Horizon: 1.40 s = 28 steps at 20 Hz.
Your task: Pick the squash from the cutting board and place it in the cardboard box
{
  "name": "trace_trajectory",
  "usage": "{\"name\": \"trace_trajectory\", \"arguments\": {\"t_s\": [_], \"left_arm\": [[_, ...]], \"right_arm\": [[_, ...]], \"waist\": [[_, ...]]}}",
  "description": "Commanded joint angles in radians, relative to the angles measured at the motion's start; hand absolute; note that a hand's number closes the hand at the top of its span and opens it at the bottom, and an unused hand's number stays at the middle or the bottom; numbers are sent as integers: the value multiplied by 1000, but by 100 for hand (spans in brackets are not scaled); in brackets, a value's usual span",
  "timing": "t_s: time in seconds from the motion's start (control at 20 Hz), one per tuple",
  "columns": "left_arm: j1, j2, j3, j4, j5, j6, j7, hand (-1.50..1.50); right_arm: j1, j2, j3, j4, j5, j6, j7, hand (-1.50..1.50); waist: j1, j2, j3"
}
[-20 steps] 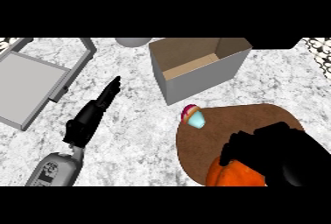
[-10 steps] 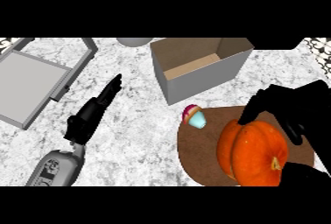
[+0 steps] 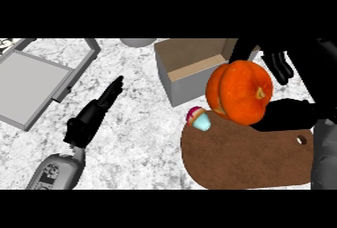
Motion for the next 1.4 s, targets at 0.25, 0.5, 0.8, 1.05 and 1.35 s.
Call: {"name": "trace_trajectory", "arguments": {"t_s": [0.25,0.5,0.8,1.05,1.35], "left_arm": [[-1,-31,19,-3,-19,-2,-7,0],[22,-46,-5,-91,-33,-9,77,0],[9,-14,44,-44,-11,-60,35,0],[-2,-51,26,-5,-44,-45,-3,0],[11,-73,8,-36,-63,-28,29,0]], "right_arm": [[-179,15,9,393,138,-190,-106,150],[-224,-16,-3,546,182,-252,-199,150],[-249,19,53,806,298,-408,-313,150],[-263,92,26,983,290,-473,-325,150],[-309,112,-74,1184,204,-464,-349,-150]], "waist": [[6,2,0],[8,1,0],[10,4,0],[12,6,0],[18,6,1]]}}
